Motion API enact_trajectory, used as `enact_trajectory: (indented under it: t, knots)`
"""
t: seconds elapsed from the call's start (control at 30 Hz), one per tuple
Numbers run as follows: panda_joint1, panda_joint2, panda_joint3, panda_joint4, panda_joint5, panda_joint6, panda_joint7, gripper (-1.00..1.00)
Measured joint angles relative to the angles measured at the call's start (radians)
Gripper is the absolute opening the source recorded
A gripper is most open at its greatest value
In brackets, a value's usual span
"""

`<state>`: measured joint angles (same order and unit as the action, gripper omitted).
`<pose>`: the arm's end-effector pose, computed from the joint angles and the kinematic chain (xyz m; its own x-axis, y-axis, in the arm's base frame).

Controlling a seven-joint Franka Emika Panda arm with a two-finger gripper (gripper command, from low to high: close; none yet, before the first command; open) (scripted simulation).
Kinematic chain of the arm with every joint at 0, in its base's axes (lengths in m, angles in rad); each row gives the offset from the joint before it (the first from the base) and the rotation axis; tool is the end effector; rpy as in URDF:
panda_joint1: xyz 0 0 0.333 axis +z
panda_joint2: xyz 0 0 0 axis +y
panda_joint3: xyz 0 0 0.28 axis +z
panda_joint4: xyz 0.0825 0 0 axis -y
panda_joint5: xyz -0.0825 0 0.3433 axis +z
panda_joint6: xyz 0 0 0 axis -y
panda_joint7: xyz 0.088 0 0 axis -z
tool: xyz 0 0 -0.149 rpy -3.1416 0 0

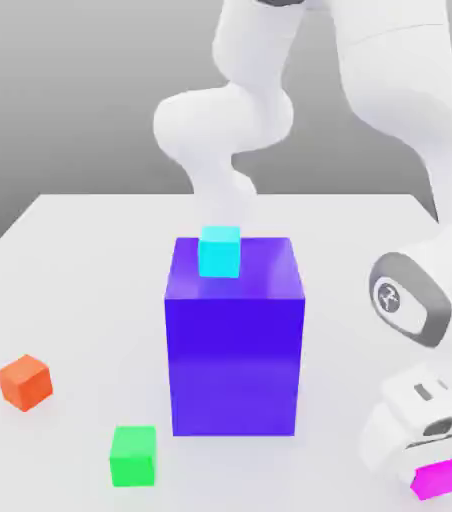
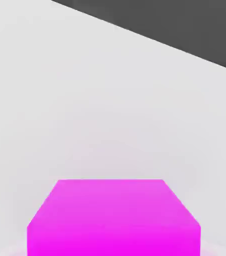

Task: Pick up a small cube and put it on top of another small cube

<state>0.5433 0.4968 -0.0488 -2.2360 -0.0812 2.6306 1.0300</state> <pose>0.4329 0.2309 0.1007 0.8968 -0.4424 -0.0062 -0.4387 -0.8909 0.1180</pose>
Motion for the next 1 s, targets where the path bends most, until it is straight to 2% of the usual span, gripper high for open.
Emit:
enact_trajectory:
  t: [0.33, 0.47, 1.0]
  knots:
    - [-0.030, -0.111, 0.049, -0.026, 0.063, 0.007, -0.059, -1.00]
    - [-0.102, -0.095, 0.044, 0.008, 0.060, -0.022, -0.199, -1.00]
    - [-0.381, -0.016, 0.130, 0.077, 0.108, -0.113, -0.845, -1.00]
